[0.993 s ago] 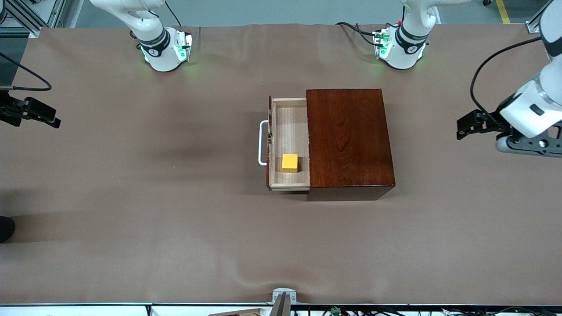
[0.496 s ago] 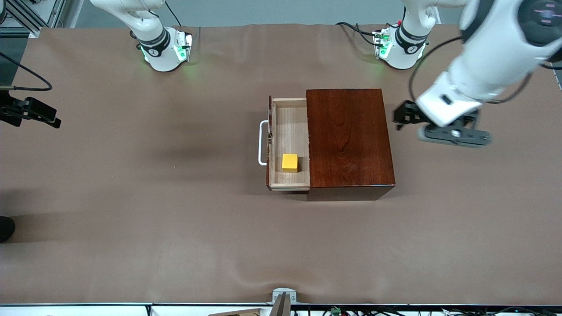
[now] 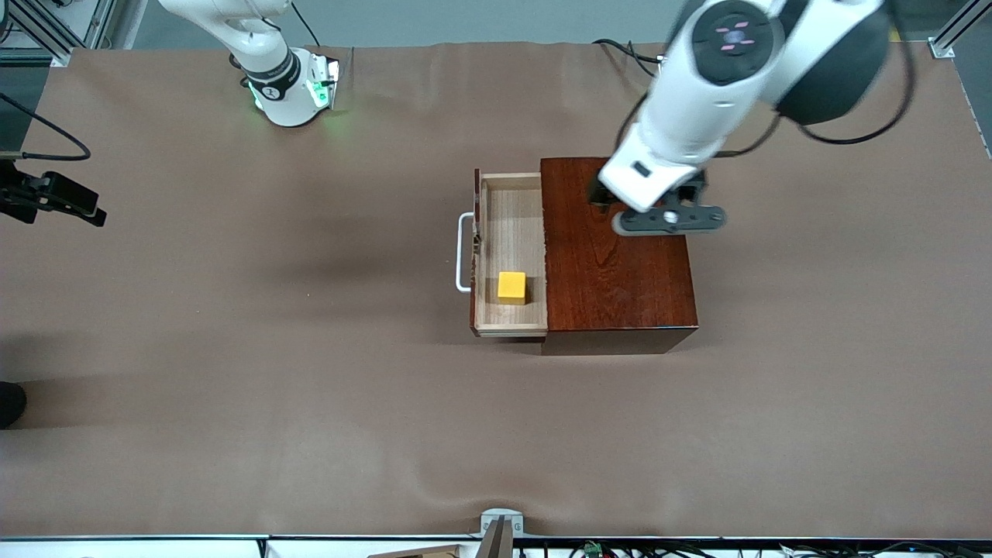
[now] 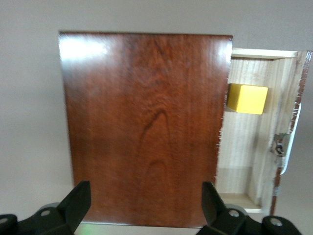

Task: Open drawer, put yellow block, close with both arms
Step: 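Move the left gripper over the cabinet to the drawer front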

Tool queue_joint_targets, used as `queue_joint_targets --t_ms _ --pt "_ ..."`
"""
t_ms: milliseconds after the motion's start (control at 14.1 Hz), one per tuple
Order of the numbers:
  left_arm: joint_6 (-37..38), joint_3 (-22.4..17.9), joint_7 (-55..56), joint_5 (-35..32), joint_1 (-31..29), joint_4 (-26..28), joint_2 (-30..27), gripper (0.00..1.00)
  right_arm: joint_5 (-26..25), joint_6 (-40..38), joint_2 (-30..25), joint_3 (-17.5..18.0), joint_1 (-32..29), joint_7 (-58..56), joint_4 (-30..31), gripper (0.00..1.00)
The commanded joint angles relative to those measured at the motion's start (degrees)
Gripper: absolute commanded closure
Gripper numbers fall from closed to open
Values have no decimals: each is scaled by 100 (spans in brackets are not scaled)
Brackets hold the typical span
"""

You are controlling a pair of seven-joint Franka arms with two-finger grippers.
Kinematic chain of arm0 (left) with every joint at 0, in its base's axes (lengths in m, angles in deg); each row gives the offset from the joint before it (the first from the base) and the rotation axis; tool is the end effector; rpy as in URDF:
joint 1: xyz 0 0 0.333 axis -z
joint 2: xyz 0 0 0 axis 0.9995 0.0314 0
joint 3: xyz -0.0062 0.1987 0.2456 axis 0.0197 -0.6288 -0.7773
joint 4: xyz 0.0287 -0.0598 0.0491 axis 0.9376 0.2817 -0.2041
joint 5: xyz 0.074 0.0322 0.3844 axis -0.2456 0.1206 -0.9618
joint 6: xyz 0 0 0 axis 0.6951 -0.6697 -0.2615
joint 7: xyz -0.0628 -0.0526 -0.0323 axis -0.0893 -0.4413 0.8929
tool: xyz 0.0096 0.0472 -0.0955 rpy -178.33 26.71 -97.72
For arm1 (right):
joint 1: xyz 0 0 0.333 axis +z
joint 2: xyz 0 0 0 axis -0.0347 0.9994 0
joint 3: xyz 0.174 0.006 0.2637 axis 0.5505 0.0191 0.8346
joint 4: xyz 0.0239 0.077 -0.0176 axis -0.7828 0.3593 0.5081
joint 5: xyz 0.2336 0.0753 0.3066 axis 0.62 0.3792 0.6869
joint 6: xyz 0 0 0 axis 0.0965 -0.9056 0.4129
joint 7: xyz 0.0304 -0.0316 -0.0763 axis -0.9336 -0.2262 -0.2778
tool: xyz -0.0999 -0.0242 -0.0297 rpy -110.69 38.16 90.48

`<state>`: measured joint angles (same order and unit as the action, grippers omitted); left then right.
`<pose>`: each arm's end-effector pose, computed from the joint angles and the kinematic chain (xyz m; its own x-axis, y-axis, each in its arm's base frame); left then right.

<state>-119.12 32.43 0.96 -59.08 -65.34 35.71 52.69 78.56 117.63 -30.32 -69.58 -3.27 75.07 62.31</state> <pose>0.5106 -0.3562 0.5401 0.9926 0.0640 -0.1031 0.0625 -0.9979 -0.0177 0.5643 -0.0356 0.6287 0.9979 -0.0567 -0.0310 -0.0564 -0.9984 0.0093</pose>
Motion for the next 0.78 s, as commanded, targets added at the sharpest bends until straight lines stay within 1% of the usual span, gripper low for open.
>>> queue_joint_targets --t_ms 0,213,425,567,709 --pt "-44 -32 861 -54 323 -363 439 0 -55 31 -134 72 -92 36 85 0" --pt "-544 -23 1800 -27 429 -381 660 0 -46 31 -134 72 -92 36 85 0" --pt "-835 -32 2724 -27 727 -381 888 0 -37 31 -134 72 -92 36 85 0" --pt "-845 -49 3575 -106 1078 -381 968 0 -37 39 -134 72 -92 44 85 0" --pt "-862 -58 4385 -106 1229 -372 1011 0 -28 57 -126 72 -74 36 85 0"
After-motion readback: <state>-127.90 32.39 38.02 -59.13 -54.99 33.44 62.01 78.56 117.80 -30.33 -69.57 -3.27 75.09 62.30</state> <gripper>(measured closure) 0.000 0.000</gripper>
